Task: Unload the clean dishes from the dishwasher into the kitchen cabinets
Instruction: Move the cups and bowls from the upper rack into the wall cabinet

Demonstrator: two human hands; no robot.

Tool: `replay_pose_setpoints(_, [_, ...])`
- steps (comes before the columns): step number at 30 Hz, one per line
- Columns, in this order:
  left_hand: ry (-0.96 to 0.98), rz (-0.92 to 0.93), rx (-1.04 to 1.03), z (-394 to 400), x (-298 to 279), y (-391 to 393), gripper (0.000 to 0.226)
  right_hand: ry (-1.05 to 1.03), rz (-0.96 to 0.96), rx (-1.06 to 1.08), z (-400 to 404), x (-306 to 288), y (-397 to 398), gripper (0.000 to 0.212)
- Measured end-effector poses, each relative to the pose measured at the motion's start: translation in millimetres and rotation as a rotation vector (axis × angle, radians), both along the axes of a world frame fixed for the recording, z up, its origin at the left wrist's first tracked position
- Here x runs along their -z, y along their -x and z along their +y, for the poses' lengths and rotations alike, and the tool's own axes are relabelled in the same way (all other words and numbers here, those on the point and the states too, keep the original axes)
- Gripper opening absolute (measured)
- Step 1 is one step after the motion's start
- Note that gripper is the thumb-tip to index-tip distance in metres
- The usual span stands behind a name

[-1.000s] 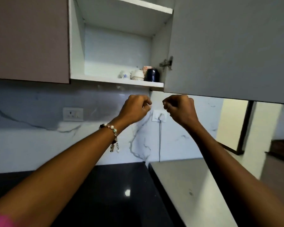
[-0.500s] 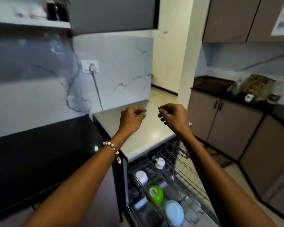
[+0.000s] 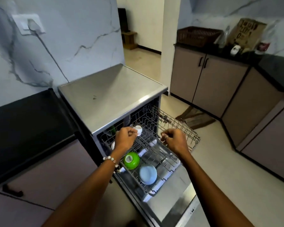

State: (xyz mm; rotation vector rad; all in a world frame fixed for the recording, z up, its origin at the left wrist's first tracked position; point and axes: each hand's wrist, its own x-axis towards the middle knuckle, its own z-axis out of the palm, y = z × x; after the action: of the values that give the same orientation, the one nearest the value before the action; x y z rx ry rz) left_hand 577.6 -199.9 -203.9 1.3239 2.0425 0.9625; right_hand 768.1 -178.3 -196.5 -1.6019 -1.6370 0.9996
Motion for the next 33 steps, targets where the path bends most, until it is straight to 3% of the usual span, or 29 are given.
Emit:
replay_pose_setpoints(11, [0.279, 0.191, -0.059, 91, 105, 36, 0.018, 0.23, -0.074, -0.009, 101, 117, 17, 0.007])
replay_pose_setpoints(16, [0.423, 0.142, -0.031, 167, 177, 73, 0.032, 0.328, -0.176, -0.138, 170, 180, 65, 0.013])
replay_pose_setpoints(19, [0.461, -0.054, -0.07, 206, 210, 87, 0.039, 0.343, -0.229, -0.236, 213, 217, 94, 0.031])
replay_pose_setpoints(26, [0.459, -0.035, -0.116, 260, 280, 115, 0.04, 0.141, -0.377, -0.421, 294, 289, 150, 0.053])
replay_pose_setpoints(33, [0.465, 0.061, -0.142, 269, 305, 125, 0.029, -0.132, -0.662, -0.634, 325, 345, 182, 0.046])
